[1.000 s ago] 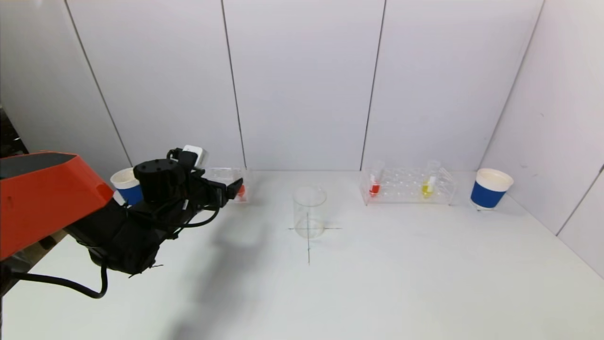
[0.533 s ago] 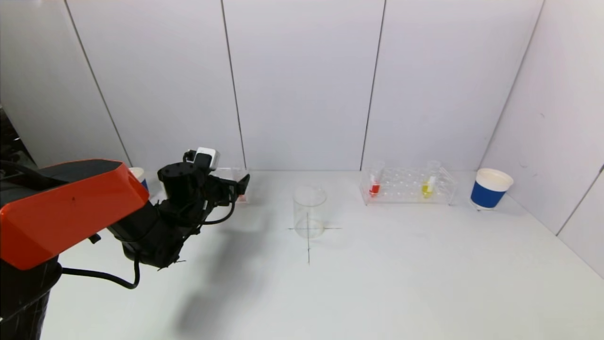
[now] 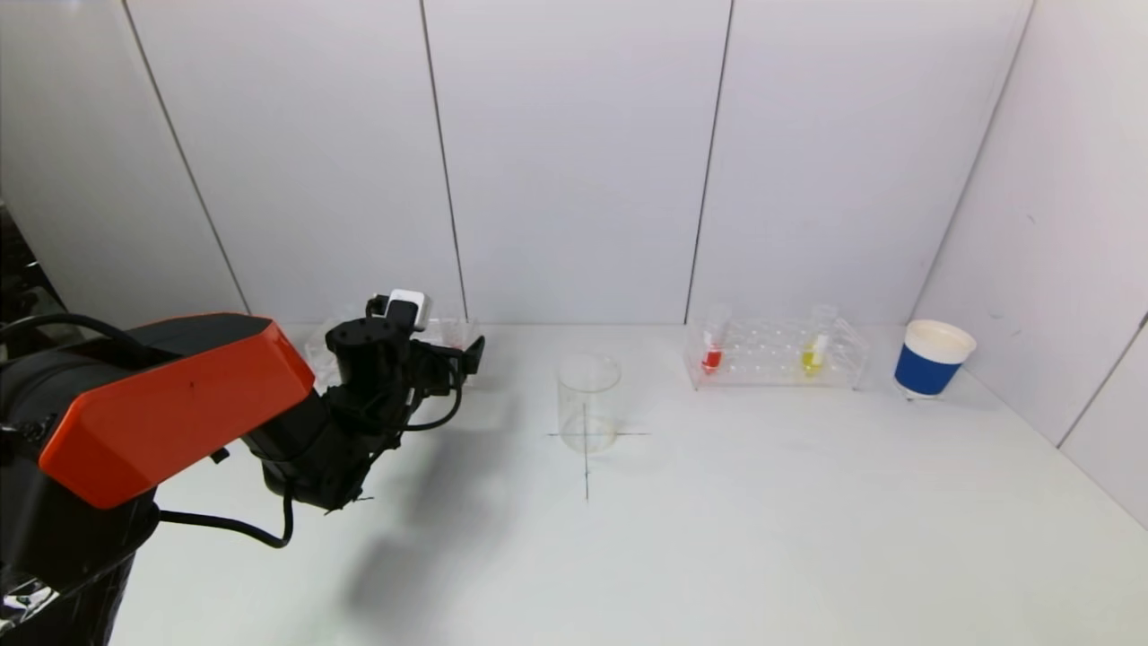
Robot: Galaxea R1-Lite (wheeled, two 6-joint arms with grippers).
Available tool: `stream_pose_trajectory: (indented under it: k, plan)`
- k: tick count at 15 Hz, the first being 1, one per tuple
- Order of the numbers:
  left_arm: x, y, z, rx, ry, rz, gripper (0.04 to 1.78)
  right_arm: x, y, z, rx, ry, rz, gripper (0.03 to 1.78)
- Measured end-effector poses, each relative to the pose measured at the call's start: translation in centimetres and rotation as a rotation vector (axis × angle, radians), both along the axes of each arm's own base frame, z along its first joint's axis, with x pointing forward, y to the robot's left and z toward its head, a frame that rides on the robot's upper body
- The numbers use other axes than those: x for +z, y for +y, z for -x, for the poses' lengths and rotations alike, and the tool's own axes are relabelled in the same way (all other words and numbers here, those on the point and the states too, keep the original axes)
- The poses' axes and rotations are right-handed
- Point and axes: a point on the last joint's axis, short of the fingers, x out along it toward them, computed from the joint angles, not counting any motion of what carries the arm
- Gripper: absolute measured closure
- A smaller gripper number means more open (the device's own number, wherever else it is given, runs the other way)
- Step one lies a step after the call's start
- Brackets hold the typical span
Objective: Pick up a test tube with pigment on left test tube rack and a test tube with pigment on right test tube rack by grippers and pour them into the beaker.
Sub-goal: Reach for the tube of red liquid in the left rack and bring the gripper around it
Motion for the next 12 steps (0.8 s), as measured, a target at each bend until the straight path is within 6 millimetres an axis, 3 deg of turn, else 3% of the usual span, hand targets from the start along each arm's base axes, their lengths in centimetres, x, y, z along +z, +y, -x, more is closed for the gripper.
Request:
stream_pose_trajectory:
  k: [12]
  plan:
    - [-0.25, -0.08, -0.79, 0.034, -0.042, 0.01, 0.06, 0.0, 0.0, 0.0, 0.0, 0.0, 0.0, 0.05]
